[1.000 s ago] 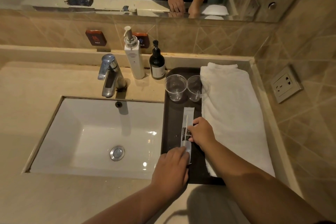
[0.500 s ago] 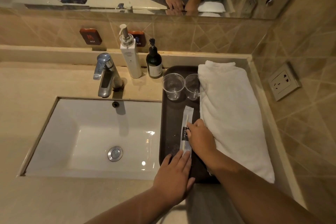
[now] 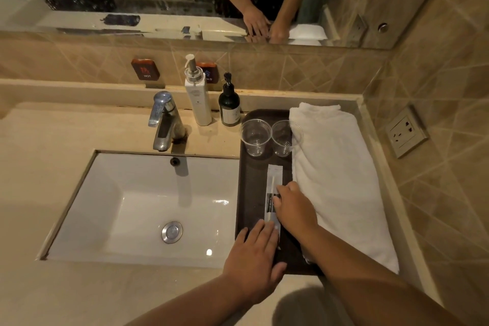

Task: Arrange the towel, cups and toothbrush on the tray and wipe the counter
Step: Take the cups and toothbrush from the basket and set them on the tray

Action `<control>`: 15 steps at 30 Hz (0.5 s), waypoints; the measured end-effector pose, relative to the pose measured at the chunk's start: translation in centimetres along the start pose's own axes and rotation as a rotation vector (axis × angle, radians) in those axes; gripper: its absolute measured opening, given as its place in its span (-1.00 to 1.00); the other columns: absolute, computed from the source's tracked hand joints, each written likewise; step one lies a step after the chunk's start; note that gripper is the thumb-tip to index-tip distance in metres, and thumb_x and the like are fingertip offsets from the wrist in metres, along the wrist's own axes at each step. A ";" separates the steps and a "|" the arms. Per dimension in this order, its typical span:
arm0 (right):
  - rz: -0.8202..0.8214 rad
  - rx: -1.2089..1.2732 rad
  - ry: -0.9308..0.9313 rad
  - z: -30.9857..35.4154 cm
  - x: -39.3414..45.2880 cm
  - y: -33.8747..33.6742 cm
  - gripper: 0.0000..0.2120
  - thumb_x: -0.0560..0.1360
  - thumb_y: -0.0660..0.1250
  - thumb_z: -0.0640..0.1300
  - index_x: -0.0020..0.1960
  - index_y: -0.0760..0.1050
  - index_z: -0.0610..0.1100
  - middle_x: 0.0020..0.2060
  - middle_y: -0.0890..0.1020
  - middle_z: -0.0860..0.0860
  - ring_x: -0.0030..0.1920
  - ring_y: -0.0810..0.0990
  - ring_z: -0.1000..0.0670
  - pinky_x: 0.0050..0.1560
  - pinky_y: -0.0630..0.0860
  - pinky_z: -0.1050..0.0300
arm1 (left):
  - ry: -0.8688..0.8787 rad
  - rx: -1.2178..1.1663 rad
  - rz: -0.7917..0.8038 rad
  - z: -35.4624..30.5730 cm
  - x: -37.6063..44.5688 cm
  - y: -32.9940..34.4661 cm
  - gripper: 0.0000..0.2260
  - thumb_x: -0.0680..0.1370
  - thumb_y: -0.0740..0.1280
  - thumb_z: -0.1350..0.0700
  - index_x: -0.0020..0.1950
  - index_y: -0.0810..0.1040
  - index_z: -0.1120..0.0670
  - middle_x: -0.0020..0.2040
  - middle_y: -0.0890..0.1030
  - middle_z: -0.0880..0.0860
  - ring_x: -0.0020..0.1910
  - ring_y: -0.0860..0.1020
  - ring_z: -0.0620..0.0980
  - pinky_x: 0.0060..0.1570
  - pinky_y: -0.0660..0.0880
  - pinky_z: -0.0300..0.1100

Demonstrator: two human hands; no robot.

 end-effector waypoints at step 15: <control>0.418 -0.219 -0.205 5.0 1.9 -4.0 -0.75 0.52 0.25 0.07 0.04 0.54 -0.07 -0.03 0.62 -0.03 -0.13 0.55 -0.02 -0.21 0.40 0.12 | -0.377 -0.082 -0.089 9.9 0.5 -10.7 -0.61 0.61 0.25 -0.10 0.39 0.44 0.03 0.31 0.56 0.07 0.18 0.56 0.09 0.13 0.49 -0.04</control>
Point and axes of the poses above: each hand's wrist, its own x-axis towards the middle knuckle, its own y-axis out of the palm, z = x × y, the point moved 3 cm from there along x, towards the middle knuckle
